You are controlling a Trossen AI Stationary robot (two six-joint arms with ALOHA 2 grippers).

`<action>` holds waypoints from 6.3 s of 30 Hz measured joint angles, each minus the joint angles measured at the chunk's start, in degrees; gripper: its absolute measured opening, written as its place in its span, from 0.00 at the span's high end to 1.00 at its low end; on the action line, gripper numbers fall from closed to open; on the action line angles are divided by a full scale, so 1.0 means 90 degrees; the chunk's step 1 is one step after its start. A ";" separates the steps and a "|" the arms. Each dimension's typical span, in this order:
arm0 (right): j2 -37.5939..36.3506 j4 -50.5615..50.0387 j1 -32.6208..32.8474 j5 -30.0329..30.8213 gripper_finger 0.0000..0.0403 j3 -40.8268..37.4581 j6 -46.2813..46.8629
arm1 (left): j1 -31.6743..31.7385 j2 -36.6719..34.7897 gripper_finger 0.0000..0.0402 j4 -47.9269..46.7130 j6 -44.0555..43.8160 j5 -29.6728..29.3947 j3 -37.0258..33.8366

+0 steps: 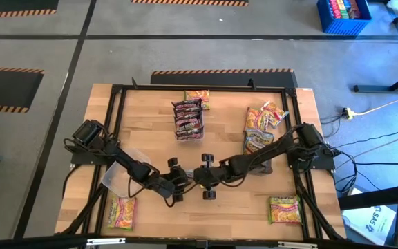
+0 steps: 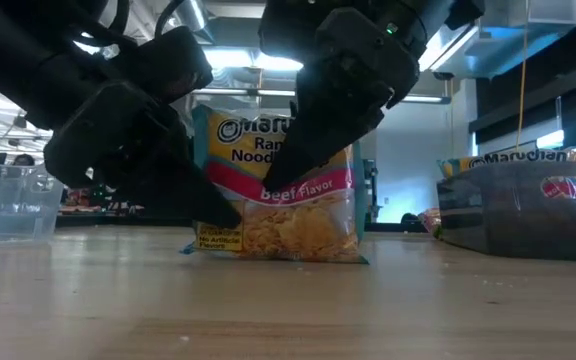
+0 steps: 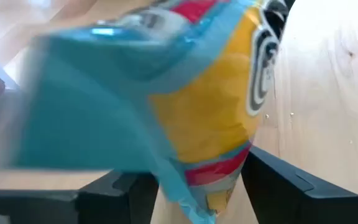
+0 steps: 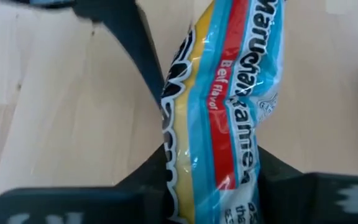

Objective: Sort Maruchan noodles
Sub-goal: Put the blue noodle pack into the black bin

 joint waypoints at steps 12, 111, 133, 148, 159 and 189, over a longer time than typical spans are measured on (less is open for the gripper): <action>-0.1031 -0.1480 0.0541 0.0735 0.77 -0.0010 0.0332 | -0.0294 -0.0133 0.47 0.0097 0.0411 -0.0042 0.0004; -0.5132 -0.4564 -0.6046 0.1146 0.77 -0.2448 0.0792 | 0.0741 -0.0133 0.48 -0.0307 0.1200 0.0663 -0.0001; -0.2291 -0.3999 -0.7697 0.0310 0.97 -0.2450 -0.0398 | 0.1367 -0.0133 0.48 -0.0299 0.1532 0.1122 -0.0001; -0.2288 -0.2720 -0.7685 -0.0230 0.97 -0.2448 -0.0864 | 0.1384 -0.0133 0.47 -0.0287 0.1694 0.1100 -0.0001; -0.2288 -0.2066 -0.7677 -0.1020 0.96 -0.2448 -0.1021 | 0.1384 -0.0133 0.47 -0.0290 0.1696 0.1098 -0.0001; -0.2201 -0.2084 -0.7682 -0.0568 0.91 -0.2064 -0.0633 | 0.1382 -0.0133 0.47 -0.0295 0.1689 0.1144 0.0001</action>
